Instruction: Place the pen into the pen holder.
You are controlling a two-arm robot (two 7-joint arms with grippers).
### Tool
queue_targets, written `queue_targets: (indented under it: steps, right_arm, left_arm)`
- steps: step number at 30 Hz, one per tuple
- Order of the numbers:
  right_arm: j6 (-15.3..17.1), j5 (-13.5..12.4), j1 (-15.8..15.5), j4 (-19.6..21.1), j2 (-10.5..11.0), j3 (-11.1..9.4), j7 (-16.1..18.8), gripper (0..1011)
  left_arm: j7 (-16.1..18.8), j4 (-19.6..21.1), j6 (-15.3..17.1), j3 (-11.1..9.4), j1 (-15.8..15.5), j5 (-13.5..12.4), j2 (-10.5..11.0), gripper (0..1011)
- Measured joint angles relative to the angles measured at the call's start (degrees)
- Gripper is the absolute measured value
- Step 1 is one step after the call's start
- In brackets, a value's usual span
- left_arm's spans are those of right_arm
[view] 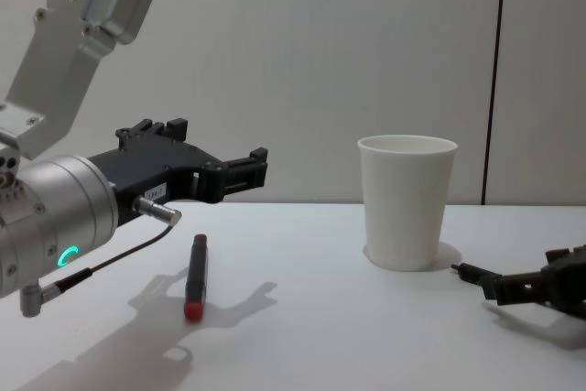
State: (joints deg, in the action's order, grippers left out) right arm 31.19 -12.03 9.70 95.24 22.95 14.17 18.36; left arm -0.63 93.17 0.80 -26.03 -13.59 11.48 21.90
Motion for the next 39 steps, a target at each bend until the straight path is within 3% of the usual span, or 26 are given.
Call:
queue_targets:
  steps: [28, 39]
  right_arm:
    - [1.2, 1.4, 0.3, -0.4, -0.3, 0.5, -0.5, 992]
    - [1.4, 1.6, 0.4, -0.4, -0.4, 0.5, -0.5, 707]
  left_arm:
    - [0.0, 0.0, 0.0, 0.0, 0.0, 0.0, 0.0, 1003]
    - [0.0, 0.0, 0.0, 0.0, 0.0, 0.0, 0.0, 1003]
